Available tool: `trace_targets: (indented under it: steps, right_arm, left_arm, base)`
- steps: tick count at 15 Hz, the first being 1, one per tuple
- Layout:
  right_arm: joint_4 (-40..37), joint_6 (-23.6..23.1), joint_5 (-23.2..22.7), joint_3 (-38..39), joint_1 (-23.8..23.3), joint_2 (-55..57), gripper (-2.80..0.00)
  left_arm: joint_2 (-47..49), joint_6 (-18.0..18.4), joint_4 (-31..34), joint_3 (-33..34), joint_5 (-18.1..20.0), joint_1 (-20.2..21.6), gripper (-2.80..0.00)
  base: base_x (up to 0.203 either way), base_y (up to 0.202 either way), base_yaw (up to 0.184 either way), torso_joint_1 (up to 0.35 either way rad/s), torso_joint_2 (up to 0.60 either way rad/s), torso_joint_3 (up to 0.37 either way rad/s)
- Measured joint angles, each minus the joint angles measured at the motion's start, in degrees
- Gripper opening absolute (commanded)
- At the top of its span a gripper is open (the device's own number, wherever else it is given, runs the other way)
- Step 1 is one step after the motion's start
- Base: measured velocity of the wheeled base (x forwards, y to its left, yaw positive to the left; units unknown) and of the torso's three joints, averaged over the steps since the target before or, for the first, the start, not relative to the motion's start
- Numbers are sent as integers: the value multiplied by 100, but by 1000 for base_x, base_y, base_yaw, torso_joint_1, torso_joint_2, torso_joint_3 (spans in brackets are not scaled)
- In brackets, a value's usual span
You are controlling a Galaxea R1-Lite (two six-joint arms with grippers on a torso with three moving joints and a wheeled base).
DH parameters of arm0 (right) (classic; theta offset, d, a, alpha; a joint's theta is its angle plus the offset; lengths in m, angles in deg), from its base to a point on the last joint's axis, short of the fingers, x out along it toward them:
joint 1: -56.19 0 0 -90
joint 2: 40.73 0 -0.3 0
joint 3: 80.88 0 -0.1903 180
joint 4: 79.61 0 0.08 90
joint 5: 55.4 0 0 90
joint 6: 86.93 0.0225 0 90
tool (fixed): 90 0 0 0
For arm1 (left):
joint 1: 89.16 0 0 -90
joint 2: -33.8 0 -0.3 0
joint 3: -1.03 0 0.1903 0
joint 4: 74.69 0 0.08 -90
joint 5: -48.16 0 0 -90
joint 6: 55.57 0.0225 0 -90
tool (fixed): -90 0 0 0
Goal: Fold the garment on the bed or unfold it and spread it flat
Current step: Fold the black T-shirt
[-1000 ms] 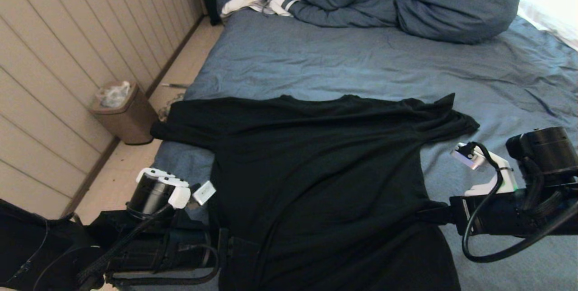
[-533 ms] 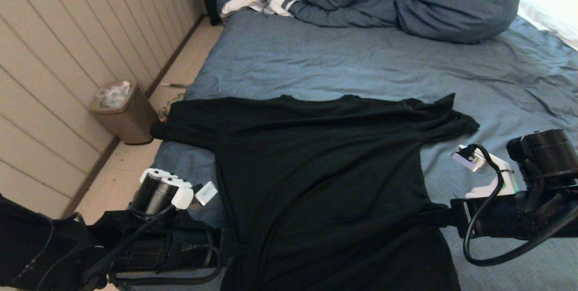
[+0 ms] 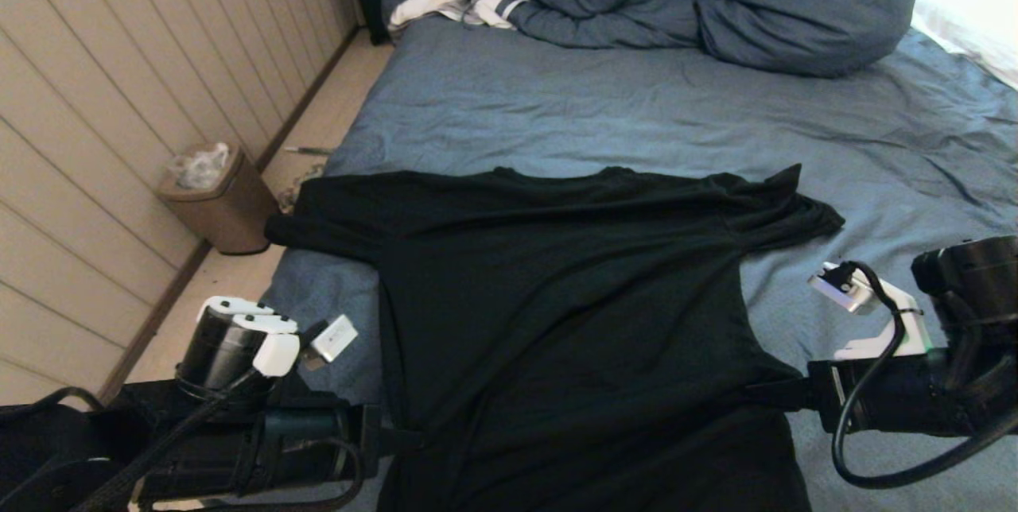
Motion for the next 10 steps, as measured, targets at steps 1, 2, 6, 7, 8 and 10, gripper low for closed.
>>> trace_targets:
  steps: [1,2,6,7,8,10]
  right_arm:
    - [-60,12,21,71,-7,-106,-280]
    - [-230,12,56,127,-13,-223,-280]
    - [-1013,-26,102,218,-24,-719,-280]
    - [-1221,-38,105,231,-13,-868,-280]
    - [-1439,-50,105,260,-2,-1028,-280]
    - [-1607,-65,111,428,17,-1334,-280]
  left_arm:
    - [-213,-11,73,68,-11,2,-280]
    - [-442,-14,235,116,-17,7,-280]
    - [-1190,26,1141,239,-22,24,-280]
    - [-1322,41,1269,279,-22,24,-280]
    - [-1441,47,1442,293,-22,22,-280]
    - [-1578,50,1562,273,-20,20,-280]
  base:
    - [0,0,0,0,0,0]
    - [0,0,0,0,0,0]
    - [0,0,0,0,0,0]
    - [0,0,0,0,0,0]
    - [0,0,0,0,0,0]
    - [0,0,0,0,0,0]
